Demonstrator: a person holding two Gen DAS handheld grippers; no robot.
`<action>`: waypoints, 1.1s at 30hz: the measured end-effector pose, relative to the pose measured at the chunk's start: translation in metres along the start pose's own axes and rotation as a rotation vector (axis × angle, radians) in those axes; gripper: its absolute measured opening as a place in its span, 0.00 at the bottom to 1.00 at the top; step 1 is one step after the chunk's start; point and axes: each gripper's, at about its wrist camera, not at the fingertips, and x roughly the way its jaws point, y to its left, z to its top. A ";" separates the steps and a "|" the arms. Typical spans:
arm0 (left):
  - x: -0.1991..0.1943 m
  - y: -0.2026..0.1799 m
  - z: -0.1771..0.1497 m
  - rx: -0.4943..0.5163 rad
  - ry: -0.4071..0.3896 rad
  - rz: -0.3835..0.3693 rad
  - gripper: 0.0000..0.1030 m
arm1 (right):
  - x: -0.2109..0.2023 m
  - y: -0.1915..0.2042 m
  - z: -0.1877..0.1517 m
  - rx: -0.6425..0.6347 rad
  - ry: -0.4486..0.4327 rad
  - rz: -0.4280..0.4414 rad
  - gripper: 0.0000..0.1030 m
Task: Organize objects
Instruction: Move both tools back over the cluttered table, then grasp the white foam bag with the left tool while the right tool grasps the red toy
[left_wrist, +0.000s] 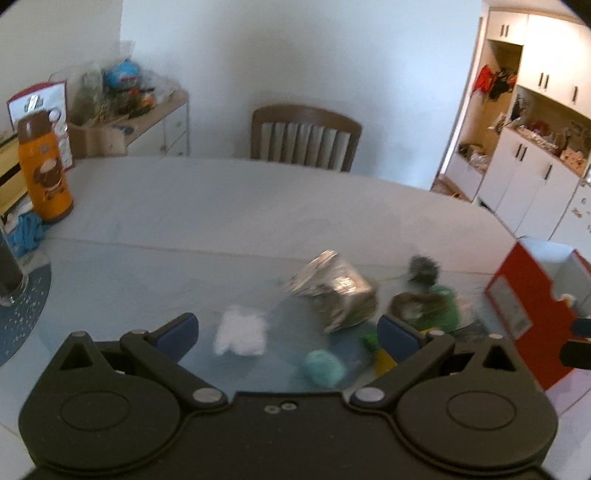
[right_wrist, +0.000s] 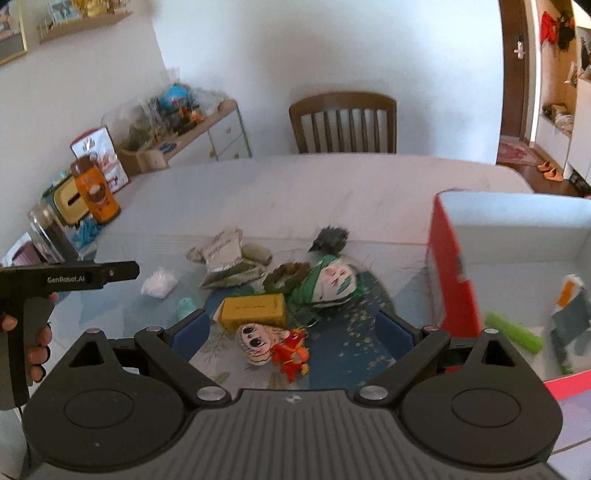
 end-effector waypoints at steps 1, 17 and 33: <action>0.005 0.006 -0.001 0.000 0.008 0.002 1.00 | 0.005 0.002 -0.001 -0.003 0.009 0.001 0.94; 0.064 0.043 -0.008 -0.009 0.109 0.050 0.99 | 0.077 -0.002 -0.021 -0.021 0.180 -0.076 0.82; 0.092 0.039 -0.014 0.056 0.136 0.053 0.85 | 0.103 0.005 -0.033 -0.115 0.247 -0.056 0.56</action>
